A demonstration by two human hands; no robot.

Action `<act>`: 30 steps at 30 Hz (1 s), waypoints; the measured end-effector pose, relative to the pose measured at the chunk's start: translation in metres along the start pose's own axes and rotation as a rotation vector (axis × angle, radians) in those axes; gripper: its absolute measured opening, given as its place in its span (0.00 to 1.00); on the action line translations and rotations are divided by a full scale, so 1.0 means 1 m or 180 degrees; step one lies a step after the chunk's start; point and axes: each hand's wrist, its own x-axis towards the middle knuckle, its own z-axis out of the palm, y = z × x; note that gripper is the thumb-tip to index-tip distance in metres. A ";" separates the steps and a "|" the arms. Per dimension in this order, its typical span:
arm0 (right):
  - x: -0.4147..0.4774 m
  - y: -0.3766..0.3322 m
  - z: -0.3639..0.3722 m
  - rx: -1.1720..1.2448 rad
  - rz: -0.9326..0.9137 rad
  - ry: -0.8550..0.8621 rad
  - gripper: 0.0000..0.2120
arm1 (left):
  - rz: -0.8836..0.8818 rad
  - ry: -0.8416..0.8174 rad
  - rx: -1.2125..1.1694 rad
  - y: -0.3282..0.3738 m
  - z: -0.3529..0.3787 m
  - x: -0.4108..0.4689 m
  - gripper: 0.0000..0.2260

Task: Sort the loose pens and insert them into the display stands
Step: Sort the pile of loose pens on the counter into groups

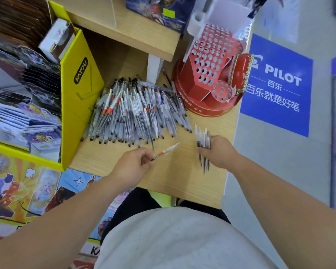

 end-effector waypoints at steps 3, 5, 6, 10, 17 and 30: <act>-0.007 0.030 -0.005 -0.0332 -0.0007 -0.0195 0.12 | 0.0406 -0.0317 0.0861 0.010 0.021 0.000 0.05; -0.006 0.045 -0.004 -0.0423 -0.0018 -0.0350 0.14 | 0.0644 -0.0416 0.1437 0.015 0.038 0.000 0.02; -0.005 0.050 -0.003 -0.0468 -0.0066 -0.0436 0.15 | 0.0742 -0.0464 0.1734 0.017 0.047 0.001 0.01; 0.001 0.064 0.002 -0.0615 -0.0410 -0.0789 0.18 | 0.0897 -0.0409 0.2297 0.019 0.082 0.001 0.09; 0.019 0.076 0.006 -0.0974 -0.0990 -0.1148 0.17 | 0.0986 0.0414 0.2469 0.029 0.123 -0.005 0.11; 0.005 0.060 0.037 -0.1109 -0.1929 -0.0854 0.12 | 0.0352 0.1255 0.2025 0.020 0.166 -0.042 0.13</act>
